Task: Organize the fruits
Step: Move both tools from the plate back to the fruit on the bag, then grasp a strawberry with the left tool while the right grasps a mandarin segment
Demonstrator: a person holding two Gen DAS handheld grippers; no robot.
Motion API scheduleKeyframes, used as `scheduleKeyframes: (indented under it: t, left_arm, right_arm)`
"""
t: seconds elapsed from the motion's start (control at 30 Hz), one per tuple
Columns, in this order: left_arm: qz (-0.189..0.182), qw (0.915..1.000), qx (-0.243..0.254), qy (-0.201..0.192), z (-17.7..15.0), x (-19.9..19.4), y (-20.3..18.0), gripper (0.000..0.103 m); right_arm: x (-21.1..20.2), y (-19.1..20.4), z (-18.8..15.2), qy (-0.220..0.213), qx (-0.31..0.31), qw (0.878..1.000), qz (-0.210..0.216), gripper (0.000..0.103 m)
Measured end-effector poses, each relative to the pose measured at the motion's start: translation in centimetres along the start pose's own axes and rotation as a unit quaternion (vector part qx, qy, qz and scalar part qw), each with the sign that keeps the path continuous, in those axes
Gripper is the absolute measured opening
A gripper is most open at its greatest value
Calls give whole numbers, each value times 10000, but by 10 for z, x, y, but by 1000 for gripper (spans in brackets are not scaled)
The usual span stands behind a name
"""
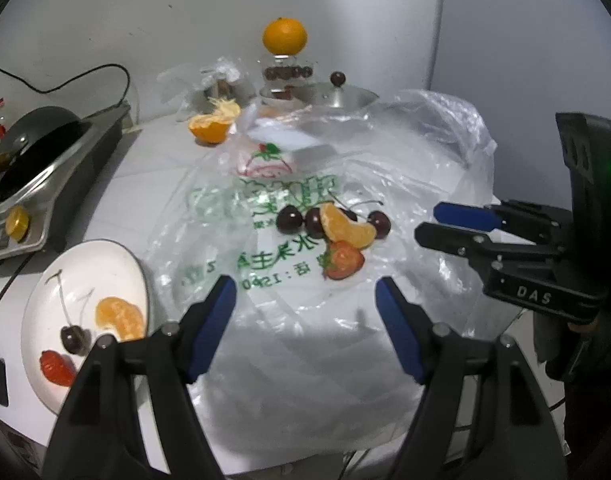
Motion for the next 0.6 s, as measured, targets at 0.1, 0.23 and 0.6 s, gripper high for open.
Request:
scheduleKeyframes:
  t: [0.1, 0.23, 0.6]
  left_arm:
    - [-19, 9999, 73, 90, 2, 12, -7, 73]
    - [-73, 9997, 156, 153, 6, 26, -15, 73]
    - [-164, 9987, 377, 317, 14, 67, -34, 73]
  right_arm:
    - [4, -9, -4, 41, 74, 10000, 16, 39]
    - [6, -16, -7, 75, 98, 9999, 65, 39]
    - [16, -30, -7, 103, 69, 9996, 236, 39]
Point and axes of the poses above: each gripper's, at about its wrist camera, not at the fingertips, and x roughly the way its jaws point, y to its left, z to its top, the point moved 3 cm from there along x, roughly the way its jaws point, and after that the axes turned 6 degrees about z, right-handed, at the moved point
